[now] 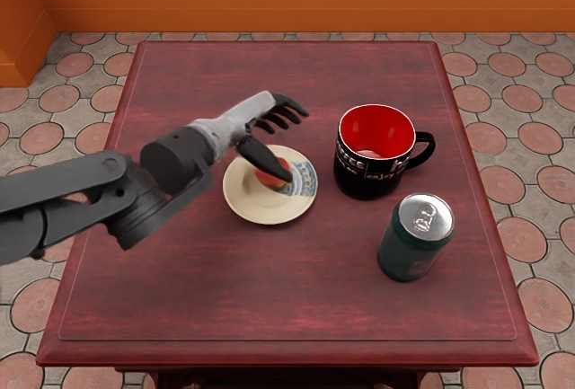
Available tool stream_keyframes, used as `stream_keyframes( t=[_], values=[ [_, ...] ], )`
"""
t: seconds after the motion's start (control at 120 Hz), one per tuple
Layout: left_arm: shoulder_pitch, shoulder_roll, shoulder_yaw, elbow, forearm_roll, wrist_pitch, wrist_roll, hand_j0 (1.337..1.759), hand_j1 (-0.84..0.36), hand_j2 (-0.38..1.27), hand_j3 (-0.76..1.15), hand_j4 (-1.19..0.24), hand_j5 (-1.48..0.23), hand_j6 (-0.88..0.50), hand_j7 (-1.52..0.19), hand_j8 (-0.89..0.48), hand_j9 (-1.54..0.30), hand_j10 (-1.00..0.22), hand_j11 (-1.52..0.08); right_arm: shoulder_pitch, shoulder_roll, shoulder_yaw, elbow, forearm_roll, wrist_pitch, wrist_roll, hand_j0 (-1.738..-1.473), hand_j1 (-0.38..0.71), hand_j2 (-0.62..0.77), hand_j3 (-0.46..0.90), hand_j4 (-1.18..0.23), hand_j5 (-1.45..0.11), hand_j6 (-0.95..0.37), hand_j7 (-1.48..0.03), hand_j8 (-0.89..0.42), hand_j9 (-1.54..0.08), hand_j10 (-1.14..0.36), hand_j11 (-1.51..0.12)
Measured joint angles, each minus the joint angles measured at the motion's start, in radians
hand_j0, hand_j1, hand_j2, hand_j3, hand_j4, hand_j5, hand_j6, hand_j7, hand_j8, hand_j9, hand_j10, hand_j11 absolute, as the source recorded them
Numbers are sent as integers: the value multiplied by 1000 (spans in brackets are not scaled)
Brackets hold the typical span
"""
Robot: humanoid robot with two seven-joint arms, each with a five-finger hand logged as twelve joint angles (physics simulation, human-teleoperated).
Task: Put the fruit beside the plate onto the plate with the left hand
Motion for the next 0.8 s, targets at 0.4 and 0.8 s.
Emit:
stream_keyframes(
  t=[0.4,0.8],
  values=[
    [51,435,-215,-61,-1034,-582,0,1658,274,16,0,-64,-85,-63,-85,-61,-84,-61,-85,4,0,0,7,0,2,0,-1658,-349,0,0,0,0,0,0,0,0,0,0],
    [146,754,-239,51,-1381,-936,0,1658,323,4,0,-20,-28,-20,-28,-20,-28,-20,-28,6,0,-1,10,0,4,0,-1658,-349,0,0,0,0,0,0,0,0,0,0]
  ],
)
